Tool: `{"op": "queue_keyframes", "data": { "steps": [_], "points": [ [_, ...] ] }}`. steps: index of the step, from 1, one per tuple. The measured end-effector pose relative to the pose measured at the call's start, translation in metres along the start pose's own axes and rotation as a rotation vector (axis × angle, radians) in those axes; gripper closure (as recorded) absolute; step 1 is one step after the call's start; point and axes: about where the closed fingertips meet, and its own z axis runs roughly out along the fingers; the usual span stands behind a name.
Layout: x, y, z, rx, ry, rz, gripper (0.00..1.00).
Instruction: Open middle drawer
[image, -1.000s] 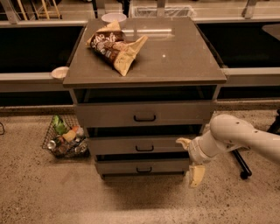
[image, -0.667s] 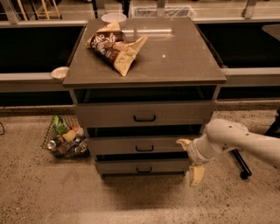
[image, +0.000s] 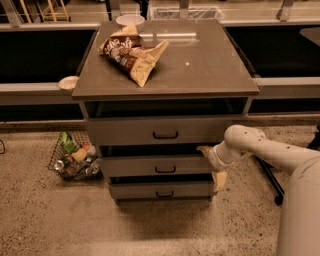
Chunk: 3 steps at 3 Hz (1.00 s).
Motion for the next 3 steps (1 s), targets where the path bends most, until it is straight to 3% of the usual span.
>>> {"op": "queue_keyframes", "data": {
  "steps": [2, 3],
  "points": [
    [0.002, 0.001, 0.009, -0.003, 0.023, 0.007, 0.00],
    [0.010, -0.006, 0.023, 0.039, 0.017, 0.013, 0.00]
  ]
}}
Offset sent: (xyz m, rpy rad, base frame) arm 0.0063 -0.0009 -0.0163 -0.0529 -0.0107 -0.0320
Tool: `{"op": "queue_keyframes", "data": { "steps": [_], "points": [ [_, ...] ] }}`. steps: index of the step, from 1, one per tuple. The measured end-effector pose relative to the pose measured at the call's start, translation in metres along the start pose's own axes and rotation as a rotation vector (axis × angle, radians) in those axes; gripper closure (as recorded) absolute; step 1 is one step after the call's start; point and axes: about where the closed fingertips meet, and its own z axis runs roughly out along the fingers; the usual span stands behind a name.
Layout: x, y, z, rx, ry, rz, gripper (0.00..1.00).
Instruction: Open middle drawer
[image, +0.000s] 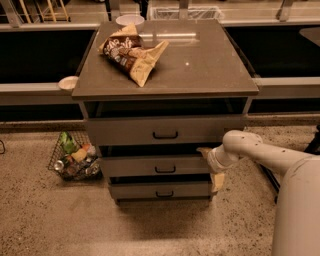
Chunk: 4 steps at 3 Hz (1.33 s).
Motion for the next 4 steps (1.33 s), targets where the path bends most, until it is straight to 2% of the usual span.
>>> {"op": "queue_keyframes", "data": {
  "steps": [1, 2, 3, 4],
  "points": [
    [0.005, -0.007, 0.009, 0.037, -0.018, -0.002, 0.00],
    [0.008, -0.012, 0.024, 0.042, -0.050, 0.003, 0.00],
    [0.008, -0.013, 0.036, 0.032, -0.077, 0.012, 0.18],
    [0.005, -0.011, 0.034, 0.040, -0.081, 0.013, 0.39]
  ]
}}
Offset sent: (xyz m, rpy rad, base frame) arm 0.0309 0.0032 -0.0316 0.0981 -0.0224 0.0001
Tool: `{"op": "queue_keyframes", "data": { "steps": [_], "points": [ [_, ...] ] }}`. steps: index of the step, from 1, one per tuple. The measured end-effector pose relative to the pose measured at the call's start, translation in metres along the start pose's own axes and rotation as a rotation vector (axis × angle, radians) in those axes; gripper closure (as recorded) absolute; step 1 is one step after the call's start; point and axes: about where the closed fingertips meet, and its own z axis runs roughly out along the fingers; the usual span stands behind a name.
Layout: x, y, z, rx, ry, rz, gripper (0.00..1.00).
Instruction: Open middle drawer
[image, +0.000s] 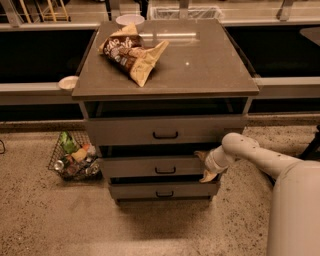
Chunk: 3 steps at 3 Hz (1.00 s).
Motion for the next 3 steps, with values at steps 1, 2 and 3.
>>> {"op": "queue_keyframes", "data": {
  "steps": [1, 2, 3],
  "points": [
    [-0.0009, 0.0002, -0.0116, 0.023, 0.018, 0.003, 0.63],
    [-0.0026, -0.0024, -0.0166, 0.024, 0.018, 0.004, 0.86],
    [-0.0051, -0.0041, -0.0200, 0.024, 0.018, 0.004, 1.00]
  ]
}}
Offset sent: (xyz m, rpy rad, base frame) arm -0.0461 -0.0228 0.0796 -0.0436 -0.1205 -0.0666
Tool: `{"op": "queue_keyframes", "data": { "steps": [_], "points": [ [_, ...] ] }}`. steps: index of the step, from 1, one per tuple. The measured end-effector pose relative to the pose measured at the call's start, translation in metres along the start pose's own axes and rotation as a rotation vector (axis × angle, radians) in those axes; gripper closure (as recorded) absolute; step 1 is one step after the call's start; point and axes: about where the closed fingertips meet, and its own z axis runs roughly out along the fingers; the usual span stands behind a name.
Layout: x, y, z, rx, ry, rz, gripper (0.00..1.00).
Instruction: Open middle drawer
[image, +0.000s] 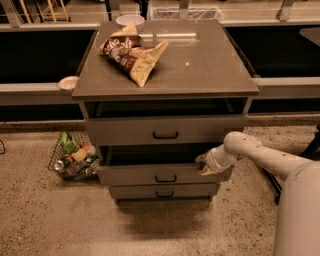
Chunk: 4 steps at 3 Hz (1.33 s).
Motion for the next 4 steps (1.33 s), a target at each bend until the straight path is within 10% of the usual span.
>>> {"op": "queue_keyframes", "data": {
  "steps": [4],
  "points": [
    [-0.0002, -0.0001, -0.0003, 0.000, 0.000, 0.000, 0.17]
  ]
}}
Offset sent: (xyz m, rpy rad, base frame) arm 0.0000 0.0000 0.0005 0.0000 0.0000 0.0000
